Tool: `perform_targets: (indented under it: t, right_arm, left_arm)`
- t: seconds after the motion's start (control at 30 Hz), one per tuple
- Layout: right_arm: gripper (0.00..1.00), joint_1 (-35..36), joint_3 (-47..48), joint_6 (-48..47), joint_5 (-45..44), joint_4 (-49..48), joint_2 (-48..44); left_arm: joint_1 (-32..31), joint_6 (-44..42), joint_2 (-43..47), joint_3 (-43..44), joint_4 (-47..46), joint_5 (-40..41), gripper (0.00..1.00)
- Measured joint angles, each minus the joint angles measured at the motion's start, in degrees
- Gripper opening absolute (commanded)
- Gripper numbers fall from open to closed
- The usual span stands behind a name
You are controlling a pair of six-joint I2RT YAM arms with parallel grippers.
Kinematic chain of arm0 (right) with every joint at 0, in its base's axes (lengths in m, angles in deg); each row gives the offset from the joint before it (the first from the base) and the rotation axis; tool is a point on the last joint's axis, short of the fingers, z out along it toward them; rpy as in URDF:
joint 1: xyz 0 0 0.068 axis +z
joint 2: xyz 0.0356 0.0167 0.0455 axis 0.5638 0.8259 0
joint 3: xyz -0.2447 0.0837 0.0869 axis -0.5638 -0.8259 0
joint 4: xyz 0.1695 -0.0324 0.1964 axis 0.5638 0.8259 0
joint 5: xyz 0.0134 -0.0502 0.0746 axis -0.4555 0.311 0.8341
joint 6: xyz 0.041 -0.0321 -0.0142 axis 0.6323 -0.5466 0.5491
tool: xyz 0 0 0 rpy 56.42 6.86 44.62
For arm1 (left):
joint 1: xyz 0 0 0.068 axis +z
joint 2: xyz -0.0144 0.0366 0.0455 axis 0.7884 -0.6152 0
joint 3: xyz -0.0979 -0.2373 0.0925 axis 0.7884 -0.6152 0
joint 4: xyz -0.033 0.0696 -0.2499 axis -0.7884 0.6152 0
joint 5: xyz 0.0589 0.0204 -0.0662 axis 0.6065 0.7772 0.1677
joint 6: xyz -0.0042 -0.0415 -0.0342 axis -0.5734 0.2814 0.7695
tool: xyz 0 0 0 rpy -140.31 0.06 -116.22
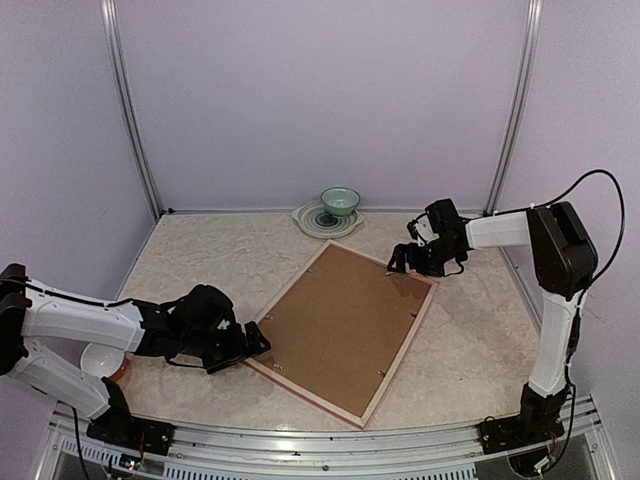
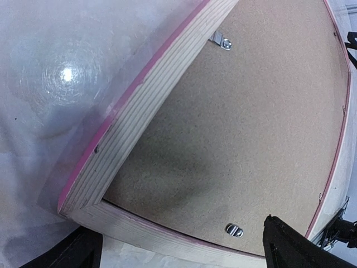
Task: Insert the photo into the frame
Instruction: Rotate the photo frame at the center of the board.
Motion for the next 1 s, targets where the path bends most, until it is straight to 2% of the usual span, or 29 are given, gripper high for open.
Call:
perform_targets:
  t: [0.23,0.57,1.0]
  right_arm:
    - [0.99,-0.66,-6.14,0.79,2.51,-5.29,-2.67]
    - [0.99,-0.63,-17.59,2.71,5.05,-5.66,-11.72]
    - [0.99,-0.11,-24.3,3.78,4.28,-5.27,-17.68]
  left_arm:
    - [0.61,-1.09,-0.15,0.22,0.39,0.83,0.99]
    - [6.54,-4.52,-0.42,1.14,0.44,1.18,0.99]
    - [12.85,-12.04,-12.09,9.68,-1.9,1.07,0.99]
